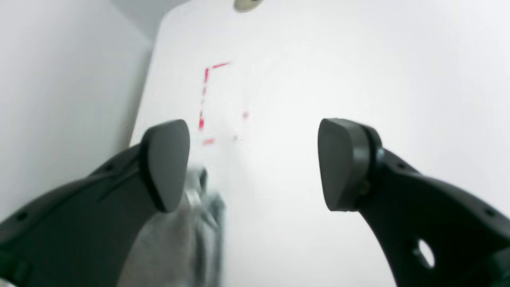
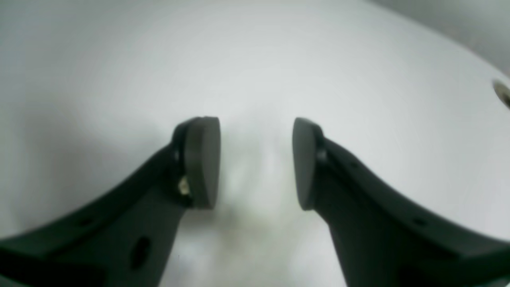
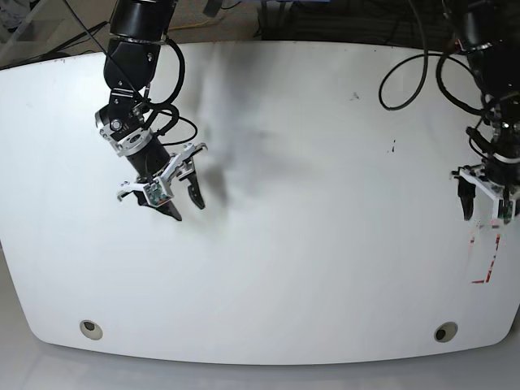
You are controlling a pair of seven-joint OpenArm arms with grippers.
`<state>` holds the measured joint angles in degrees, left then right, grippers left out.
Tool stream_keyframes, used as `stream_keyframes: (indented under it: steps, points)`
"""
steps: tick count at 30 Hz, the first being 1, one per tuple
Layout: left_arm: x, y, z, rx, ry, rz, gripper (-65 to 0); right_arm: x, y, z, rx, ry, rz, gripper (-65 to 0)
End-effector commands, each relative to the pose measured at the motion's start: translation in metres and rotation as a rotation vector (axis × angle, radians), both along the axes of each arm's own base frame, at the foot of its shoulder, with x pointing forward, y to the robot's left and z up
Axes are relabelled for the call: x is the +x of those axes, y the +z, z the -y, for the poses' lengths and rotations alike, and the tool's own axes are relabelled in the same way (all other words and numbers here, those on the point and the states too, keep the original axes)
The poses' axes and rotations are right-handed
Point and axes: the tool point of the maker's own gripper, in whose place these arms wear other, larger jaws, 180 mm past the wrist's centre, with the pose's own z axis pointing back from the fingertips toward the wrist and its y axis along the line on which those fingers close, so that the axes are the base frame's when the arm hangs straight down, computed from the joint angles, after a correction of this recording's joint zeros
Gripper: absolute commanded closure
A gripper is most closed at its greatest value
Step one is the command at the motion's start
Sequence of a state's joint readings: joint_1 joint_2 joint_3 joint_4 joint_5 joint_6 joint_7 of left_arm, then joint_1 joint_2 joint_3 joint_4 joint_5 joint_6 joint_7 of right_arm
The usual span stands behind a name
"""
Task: Fold the T-shirt properly
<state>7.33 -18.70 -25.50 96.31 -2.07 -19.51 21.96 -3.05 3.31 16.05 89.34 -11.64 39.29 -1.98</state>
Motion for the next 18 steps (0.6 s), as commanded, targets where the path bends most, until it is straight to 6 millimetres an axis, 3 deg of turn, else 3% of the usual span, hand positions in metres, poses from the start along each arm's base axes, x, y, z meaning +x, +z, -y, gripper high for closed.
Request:
stream_keyframes:
  steps: [1,6,11,18]
  points:
    - [0.003,0.016,0.031,-0.023,-0.054,0.093,-45.6,0.002,0.005,0.02,0.008,-0.062,0.068,-27.6]
    - [-0.026,-0.007,0.073,-0.027,-0.106,0.032,-44.4,-0.035,-0.016,0.041,0.028,-0.139,0.043,-27.6]
    - [-0.073,-0.037,0.105,-0.077,-0.144,-0.072,-44.6,-0.088,-0.025,0.054,0.079,-0.151,-0.029,-27.6]
    - [-0.145,-0.08,0.119,-0.196,-0.076,-0.235,-44.4,-0.158,-0.045,0.061,0.165,-0.194,-0.168,-27.6]
